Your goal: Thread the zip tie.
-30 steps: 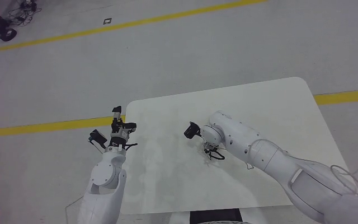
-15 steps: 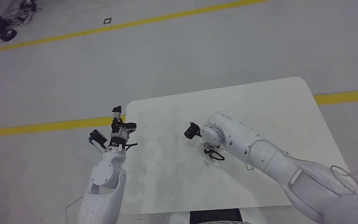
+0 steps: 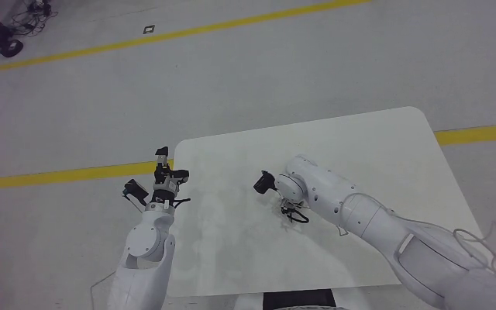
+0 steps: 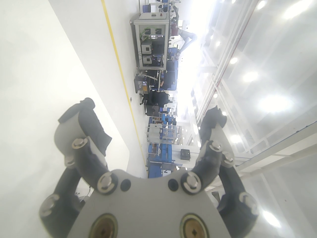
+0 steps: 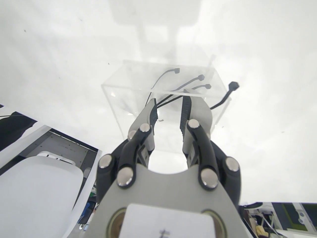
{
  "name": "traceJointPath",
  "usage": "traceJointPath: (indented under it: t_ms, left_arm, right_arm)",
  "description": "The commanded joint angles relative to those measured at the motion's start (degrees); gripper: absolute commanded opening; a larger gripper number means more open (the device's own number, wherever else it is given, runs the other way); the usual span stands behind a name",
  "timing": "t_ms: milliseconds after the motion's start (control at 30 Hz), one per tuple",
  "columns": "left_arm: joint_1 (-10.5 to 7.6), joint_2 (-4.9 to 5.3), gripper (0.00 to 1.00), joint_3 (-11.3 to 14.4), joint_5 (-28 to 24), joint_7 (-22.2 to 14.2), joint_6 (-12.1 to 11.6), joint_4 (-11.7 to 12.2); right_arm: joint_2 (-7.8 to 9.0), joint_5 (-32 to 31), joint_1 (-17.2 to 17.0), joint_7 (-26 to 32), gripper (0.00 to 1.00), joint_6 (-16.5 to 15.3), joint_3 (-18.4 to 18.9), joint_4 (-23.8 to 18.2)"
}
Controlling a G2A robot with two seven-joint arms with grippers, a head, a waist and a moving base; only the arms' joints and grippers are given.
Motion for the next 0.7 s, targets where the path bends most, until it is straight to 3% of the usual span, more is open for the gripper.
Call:
traceJointPath:
  t_ms: [0, 67, 200, 667]
  left_arm:
    - [0.00, 0.00, 1.00, 0.00, 0.00, 0.00, 0.00, 0.00]
    - [0.00, 0.00, 1.00, 0.00, 0.00, 0.00, 0.00, 0.00]
    - [0.00, 0.00, 1.00, 0.00, 0.00, 0.00, 0.00, 0.00]
    - [0.00, 0.00, 1.00, 0.00, 0.00, 0.00, 0.00, 0.00]
  right_arm:
    - [-0.23, -0.01, 0.10, -0.01, 0.22, 0.11, -0.18, 0.45]
    - [-0.45, -0.02, 0.25, -0.02, 0.20, 0.23, -0.32, 0.81]
    - [-0.88, -0.16, 0.51, -0.06, 0.00, 0.74, -0.47, 1.42]
    - [-0.73, -1.98, 0.27, 0.46, 0.00, 2.11, 0.82, -1.20]
